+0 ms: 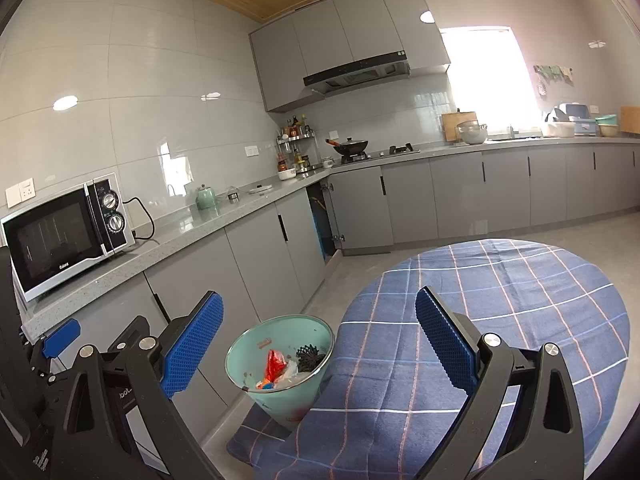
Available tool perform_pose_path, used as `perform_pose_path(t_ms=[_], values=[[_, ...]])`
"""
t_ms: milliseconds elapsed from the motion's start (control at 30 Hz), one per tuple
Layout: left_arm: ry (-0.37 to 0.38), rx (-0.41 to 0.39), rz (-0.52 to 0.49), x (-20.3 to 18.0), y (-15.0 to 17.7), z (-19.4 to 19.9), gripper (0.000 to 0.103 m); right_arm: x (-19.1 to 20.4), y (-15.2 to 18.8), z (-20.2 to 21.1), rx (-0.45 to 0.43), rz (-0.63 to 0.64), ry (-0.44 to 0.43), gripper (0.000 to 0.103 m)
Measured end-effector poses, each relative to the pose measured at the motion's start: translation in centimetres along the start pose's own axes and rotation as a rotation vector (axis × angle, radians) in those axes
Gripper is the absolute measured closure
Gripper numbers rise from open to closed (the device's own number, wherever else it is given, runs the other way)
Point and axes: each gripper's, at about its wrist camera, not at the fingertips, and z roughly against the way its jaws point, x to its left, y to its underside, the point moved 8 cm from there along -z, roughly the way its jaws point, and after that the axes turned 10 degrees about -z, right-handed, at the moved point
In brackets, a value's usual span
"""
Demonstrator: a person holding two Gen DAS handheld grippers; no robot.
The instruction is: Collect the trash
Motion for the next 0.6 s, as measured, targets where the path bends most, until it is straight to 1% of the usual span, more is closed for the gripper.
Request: perform_pose_path(t_ms=[100, 267, 367, 600], values=[[-0.010, 0.002, 0.010, 0.28, -0.11, -0.06, 0.005, -0.04, 0.12, -0.08, 0.000, 0.000, 0.002, 0.008], [0.004, -0.007, 0.034, 0.61, -0.31, 0.12, 0.005, -0.24, 0.22, -0.11, 0.004, -0.002, 0.005, 0.008], [0.043, -0.012, 0.040, 0.46, -0.29, 0.18, 0.005, -0.20, 0.22, -0.07, 0.002, 0.001, 0.005, 0.008], [0.062, 0.009, 0.033, 0.06, 0.04, -0.24, 0.006, -0.15, 0.24, -0.12, 0.005, 0.003, 0.005, 0.008]])
